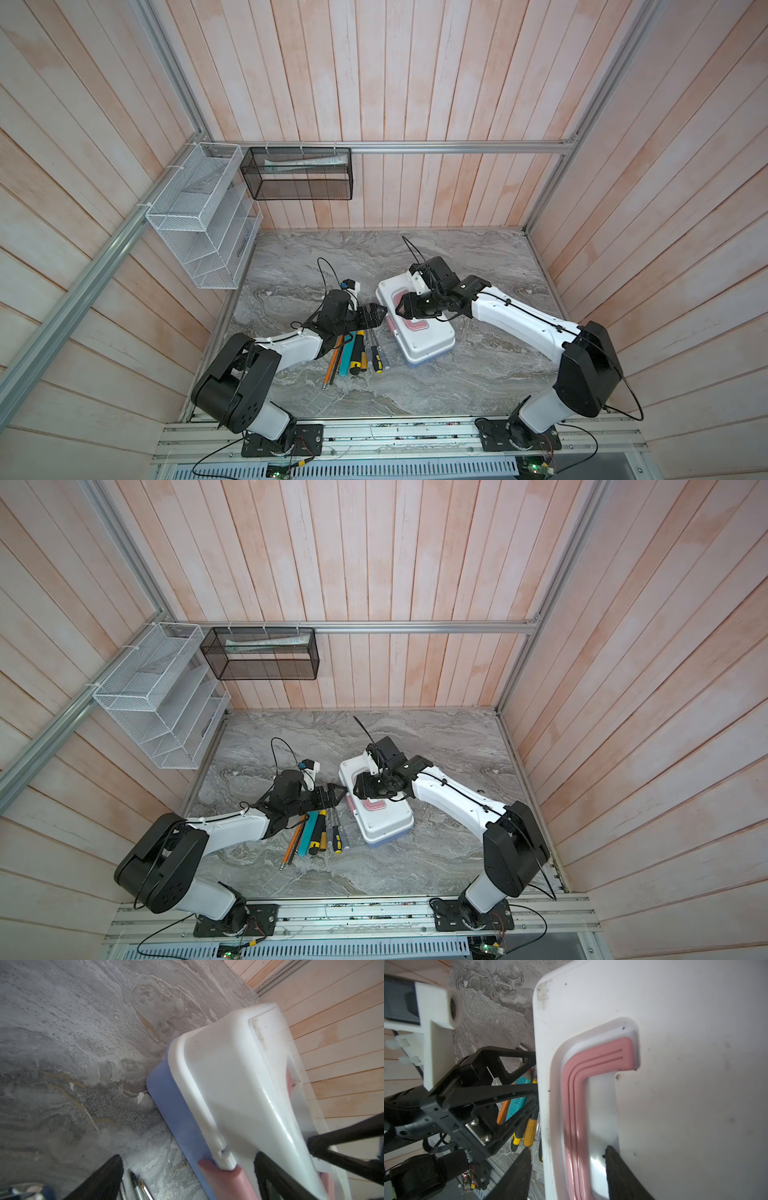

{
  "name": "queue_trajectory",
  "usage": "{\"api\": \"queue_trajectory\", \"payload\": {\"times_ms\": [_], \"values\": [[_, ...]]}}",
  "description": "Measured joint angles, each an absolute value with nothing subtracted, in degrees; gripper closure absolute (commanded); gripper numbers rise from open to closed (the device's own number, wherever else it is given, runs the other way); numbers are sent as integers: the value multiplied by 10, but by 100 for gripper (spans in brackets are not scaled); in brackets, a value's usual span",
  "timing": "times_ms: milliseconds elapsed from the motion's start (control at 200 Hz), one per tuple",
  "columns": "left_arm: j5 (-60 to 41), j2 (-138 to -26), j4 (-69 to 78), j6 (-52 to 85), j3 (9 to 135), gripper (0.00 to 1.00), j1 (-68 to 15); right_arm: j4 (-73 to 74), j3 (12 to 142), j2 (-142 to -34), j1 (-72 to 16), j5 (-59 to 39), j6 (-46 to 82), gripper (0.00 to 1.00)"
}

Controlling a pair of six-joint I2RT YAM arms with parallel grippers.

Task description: Pack the tool kit

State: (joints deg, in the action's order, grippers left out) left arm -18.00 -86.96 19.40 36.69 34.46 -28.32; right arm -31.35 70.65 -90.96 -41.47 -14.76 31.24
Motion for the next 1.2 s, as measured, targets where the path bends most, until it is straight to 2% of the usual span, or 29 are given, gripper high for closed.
{"api": "queue_trajectory", "payload": {"times_ms": [435, 955, 1200], "values": [[-180, -888, 188, 350, 352, 0, -282, -268, 694, -917, -413, -196, 308, 43], [-169, -906, 159, 323, 404, 0, -274, -6, 518, -850, -371, -431, 415, 51], [-181, -901, 159, 321, 410, 0, -283, 64, 448, -795, -325, -483, 457, 57]]}}
